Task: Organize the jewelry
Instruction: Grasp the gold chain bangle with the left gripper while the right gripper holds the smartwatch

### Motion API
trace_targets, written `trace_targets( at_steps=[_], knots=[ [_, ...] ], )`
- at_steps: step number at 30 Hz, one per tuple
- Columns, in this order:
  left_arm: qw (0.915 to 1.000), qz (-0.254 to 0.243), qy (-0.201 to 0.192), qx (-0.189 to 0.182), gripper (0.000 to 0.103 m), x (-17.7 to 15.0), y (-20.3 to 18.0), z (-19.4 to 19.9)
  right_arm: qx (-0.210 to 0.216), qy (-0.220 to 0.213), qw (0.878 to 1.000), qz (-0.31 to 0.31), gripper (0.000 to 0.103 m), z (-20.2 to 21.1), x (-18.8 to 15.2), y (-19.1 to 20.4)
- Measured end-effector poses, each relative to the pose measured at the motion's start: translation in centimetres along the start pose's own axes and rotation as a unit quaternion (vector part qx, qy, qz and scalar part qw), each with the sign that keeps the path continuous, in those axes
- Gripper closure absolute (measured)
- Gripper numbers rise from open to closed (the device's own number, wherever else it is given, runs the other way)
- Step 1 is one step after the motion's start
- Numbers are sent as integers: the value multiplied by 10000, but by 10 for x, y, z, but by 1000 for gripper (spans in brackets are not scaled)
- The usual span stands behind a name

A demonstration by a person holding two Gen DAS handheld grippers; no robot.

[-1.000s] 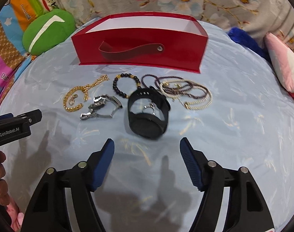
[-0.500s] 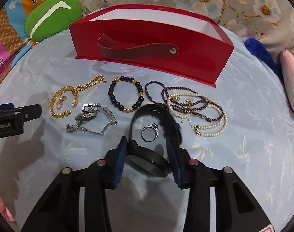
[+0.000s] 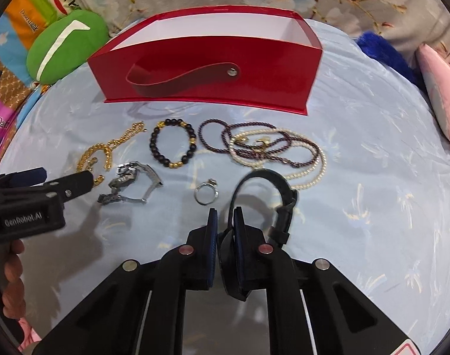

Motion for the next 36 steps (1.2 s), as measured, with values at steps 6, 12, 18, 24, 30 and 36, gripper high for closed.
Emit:
trace_targets(
  at_steps=[6, 12, 18, 24, 30, 36],
  knots=[
    [9992, -388, 108, -78, 5, 6, -32, -16, -119, -67, 9996, -255, 93, 12, 1, -22],
    [9970, -723, 266, -30, 26, 9, -49, -32, -134, -35, 9987, -500, 93, 15, 0, -40],
    [9939, -910, 489, -375, 35, 10, -47, -42, -107, 9, 9981, -611, 93, 15, -4, -46],
    [9921, -938, 529, -639, 76, 11, -52, -40, -49, 23, 9981, -613, 93, 15, -5, -44],
    [9914, -895, 399, -864, 92, 10, -56, -30, -3, 29, 9980, -630, 93, 16, -6, -43],
    [9902, -780, 282, -1126, 98, 11, -55, -6, 27, -20, 9981, -618, 93, 19, -4, -40]
  ],
)
Point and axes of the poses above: each gripper's, at about its wrist camera, not at the fingertips, and z roughly against the way its jaws point, y to its left, x to its top, the point moved 8 cm from there along -z, roughly the way its jaws point, and after that the axes turned 11 degrees about -x, right-handed, at the moved point
